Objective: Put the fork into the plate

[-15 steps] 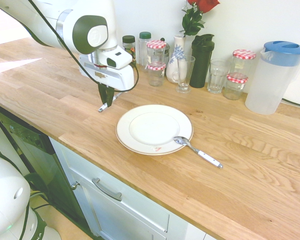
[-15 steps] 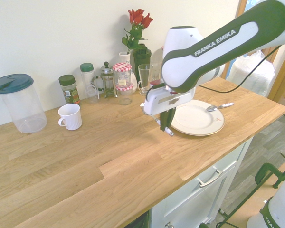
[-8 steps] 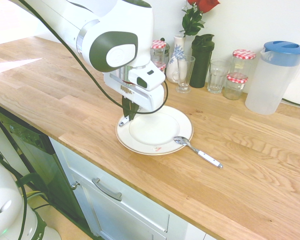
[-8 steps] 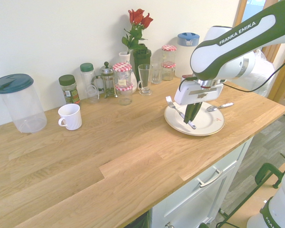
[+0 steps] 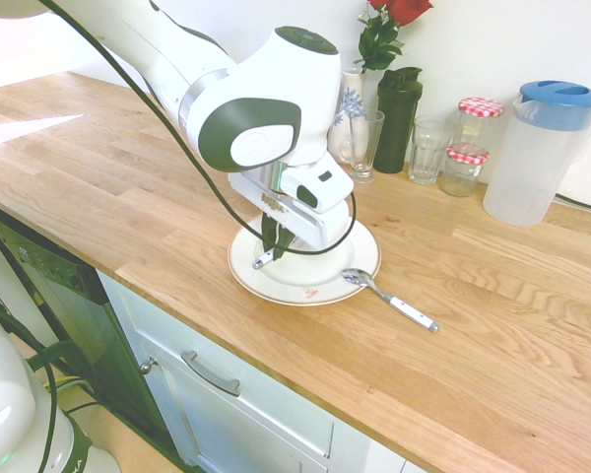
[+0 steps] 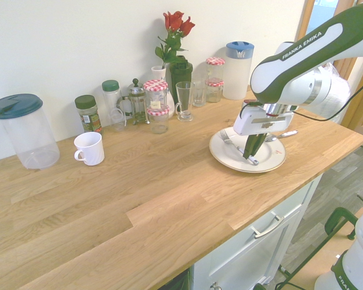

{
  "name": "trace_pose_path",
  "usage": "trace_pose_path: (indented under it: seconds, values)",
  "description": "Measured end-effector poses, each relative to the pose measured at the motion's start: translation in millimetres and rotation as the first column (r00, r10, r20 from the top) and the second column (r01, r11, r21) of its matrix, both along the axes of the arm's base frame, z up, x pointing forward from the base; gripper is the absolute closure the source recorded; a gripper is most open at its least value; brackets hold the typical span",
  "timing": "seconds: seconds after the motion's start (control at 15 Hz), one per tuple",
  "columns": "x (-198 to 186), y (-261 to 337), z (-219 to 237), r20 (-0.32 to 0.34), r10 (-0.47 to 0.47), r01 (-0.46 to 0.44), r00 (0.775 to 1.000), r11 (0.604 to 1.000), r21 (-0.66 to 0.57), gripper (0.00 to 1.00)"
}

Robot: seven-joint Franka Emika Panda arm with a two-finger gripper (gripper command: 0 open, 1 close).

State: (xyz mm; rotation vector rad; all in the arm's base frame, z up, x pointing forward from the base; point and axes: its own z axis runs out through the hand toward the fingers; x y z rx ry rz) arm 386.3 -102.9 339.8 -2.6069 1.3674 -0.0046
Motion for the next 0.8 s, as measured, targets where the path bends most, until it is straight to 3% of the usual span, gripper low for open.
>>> trace_pose_path:
  seconds: [0.07,0.8]
  values:
    - [0,-1,0,0.001,-0.004,0.004,1.0,1.0,-0.001,0.0]
    - [-3,-18,1,0.013,-0.034,0.035,0.999,0.999,-0.024,0.0]
